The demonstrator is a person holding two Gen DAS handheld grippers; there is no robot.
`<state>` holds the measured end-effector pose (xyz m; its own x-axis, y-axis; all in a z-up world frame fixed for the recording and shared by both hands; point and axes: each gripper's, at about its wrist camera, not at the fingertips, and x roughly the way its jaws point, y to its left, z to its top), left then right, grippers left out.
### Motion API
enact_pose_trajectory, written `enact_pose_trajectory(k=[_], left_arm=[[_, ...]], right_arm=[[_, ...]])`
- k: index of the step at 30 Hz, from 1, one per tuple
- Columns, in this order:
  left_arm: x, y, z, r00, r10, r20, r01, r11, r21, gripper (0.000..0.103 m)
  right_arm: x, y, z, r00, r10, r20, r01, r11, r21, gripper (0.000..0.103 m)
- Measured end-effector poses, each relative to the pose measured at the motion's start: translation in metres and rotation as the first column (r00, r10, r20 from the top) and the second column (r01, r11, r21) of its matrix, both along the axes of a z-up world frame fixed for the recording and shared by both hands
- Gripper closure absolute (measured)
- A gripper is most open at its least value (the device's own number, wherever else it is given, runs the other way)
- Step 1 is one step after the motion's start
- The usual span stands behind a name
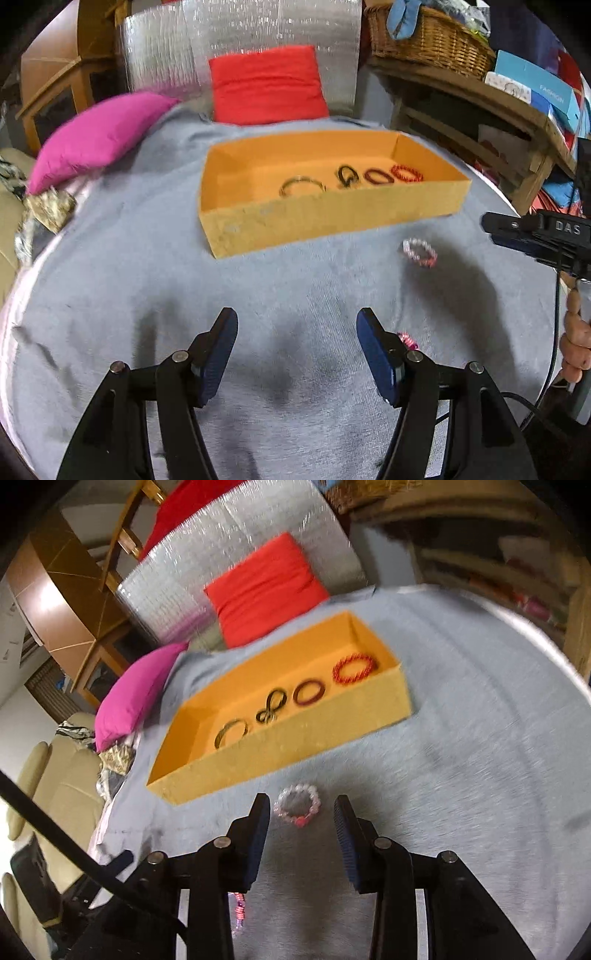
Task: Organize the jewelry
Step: 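Move the left gripper to the pink-purple bead bracelet while the right gripper reaches the pink-white bead bracelet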
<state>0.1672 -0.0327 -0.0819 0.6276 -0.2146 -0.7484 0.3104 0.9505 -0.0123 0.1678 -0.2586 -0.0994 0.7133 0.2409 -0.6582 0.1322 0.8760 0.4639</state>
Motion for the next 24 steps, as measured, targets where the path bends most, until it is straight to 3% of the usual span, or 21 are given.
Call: enact_pose_trajectory(k=[5,13,16,21,24], left_arm=[[0.007,-0.002,-0.01,0.999,-0.017,-0.039,0.016,1.0,-0.017,0.035],[0.014,-0.001,-0.015,0.997,-0.038,-0.07,0.036,0.999,-0.031,0.035],[0.014,-0.002,-0.016,0.995,-0.064,-0.081,0.061,0.997,-0.04,0.035],[0.014,-0.006,-0.019,0.989,-0.11,-0.095,0.106,0.993,-0.049,0.035],[0.012,-0.01,-0.021,0.983,-0.151,-0.1,0.145,0.987,-0.062,0.036]], right_arm=[[0.032,0.011,-0.027,0.992,0.031,-0.12,-0.032,0.999,0.0,0.065],[0.059,0.01,-0.048,0.98,0.011,-0.198,-0.014,1.0,-0.014,0.074],[0.065,0.013,-0.049,0.982,0.001,-0.189,-0.009,0.999,-0.043,0.075],[0.069,0.025,-0.049,0.982,-0.008,-0.188,-0.021,0.988,-0.153,0.093],[0.065,0.028,-0.044,0.984,0.003,-0.177,-0.035,0.984,-0.176,0.094]])
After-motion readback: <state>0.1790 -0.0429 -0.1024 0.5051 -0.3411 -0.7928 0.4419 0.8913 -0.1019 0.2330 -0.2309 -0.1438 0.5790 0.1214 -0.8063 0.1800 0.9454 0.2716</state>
